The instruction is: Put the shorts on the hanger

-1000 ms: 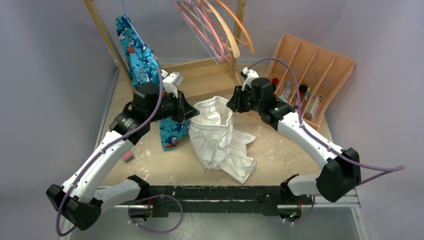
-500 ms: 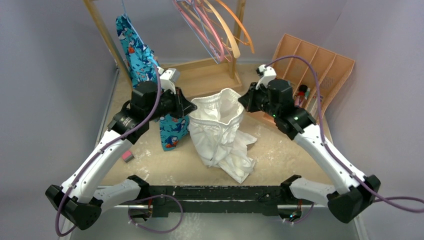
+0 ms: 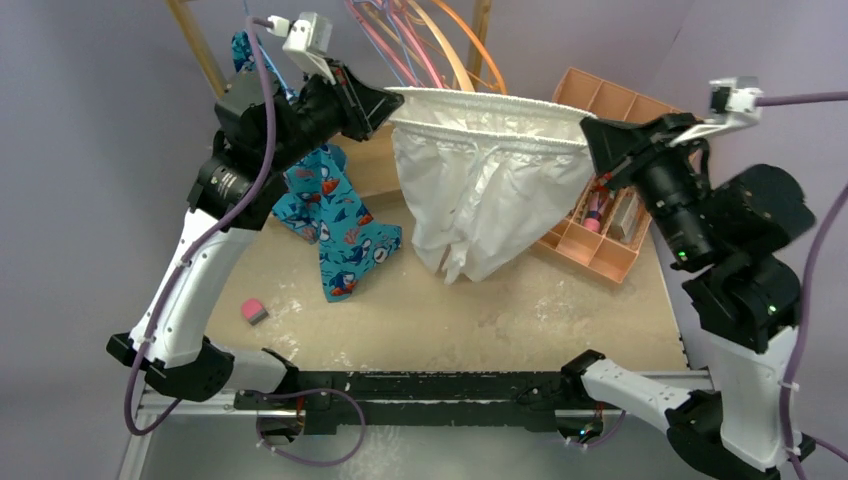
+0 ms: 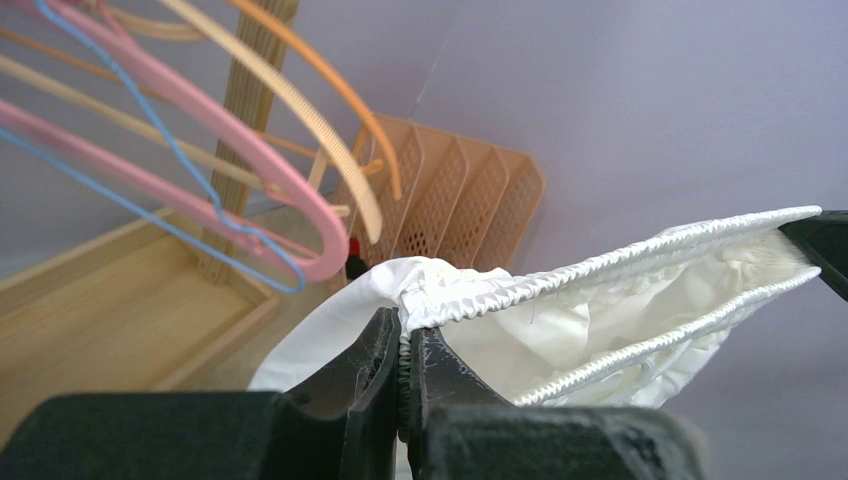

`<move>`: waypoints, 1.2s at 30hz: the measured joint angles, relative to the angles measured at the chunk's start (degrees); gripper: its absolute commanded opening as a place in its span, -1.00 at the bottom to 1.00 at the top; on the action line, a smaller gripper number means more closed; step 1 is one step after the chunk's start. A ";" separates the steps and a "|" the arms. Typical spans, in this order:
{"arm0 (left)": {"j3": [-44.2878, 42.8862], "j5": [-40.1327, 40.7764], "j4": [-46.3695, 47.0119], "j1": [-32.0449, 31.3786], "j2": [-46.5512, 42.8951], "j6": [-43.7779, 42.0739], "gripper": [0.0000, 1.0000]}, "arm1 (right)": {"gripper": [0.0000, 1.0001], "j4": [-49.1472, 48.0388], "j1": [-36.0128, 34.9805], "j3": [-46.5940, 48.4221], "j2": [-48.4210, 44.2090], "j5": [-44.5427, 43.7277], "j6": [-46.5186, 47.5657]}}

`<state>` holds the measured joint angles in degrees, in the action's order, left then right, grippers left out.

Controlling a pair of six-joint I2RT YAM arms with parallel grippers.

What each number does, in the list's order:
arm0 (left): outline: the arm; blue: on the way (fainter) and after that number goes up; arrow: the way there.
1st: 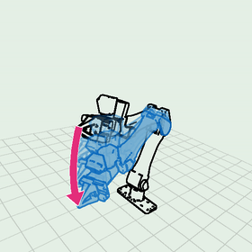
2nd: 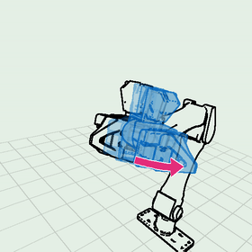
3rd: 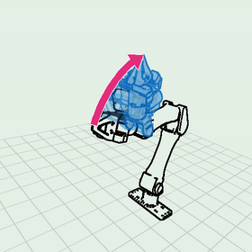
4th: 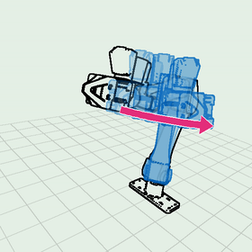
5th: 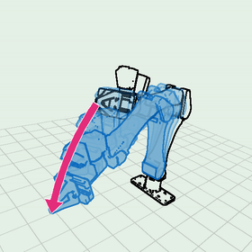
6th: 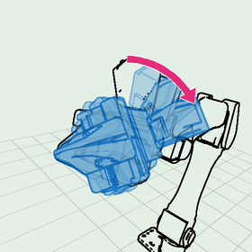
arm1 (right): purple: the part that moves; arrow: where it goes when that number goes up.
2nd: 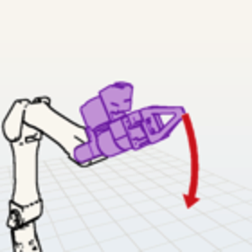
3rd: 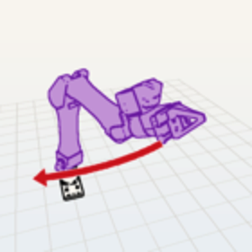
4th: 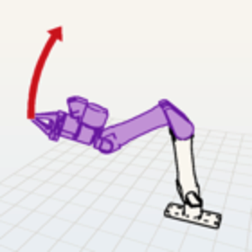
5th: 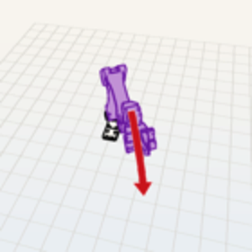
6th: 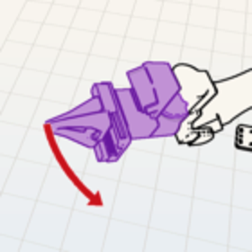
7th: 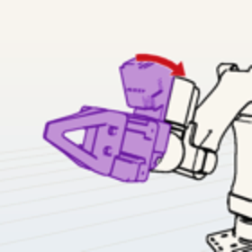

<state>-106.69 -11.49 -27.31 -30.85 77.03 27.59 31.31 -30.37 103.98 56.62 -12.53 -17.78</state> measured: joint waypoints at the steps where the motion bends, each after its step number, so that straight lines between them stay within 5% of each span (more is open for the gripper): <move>1: -1.95 -0.52 0.17 -0.11 0.74 0.35 -1.00 | -1.00 0.17 0.00 1.31 -0.02 0.02 0.04; 8: 0.15 -3.30 3.02 -0.37 -2.10 2.34 -1.00 | -1.00 2.25 0.00 -2.47 -4.13 1.07 -0.96; 20: 32.85 -1.79 2.36 -0.28 -11.37 5.44 -0.98 | -1.00 6.67 0.02 -28.22 -10.64 3.87 -8.41; 23: 37.97 -0.48 2.38 -0.24 -12.04 6.08 -0.82 | -1.00 5.35 0.02 -33.68 -11.13 5.14 -9.97; 28: 41.09 1.90 1.81 -0.07 -11.89 6.29 -0.27 | -1.00 2.43 0.04 -40.26 -11.32 6.62 -12.02; 36: 36.09 5.22 -0.35 0.20 -7.87 5.70 0.11 | -1.00 -1.53 0.07 -41.44 -11.04 7.67 -13.03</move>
<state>-70.61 -6.26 -27.66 -30.65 69.17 33.30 29.78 -30.30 62.54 45.58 -4.86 -30.81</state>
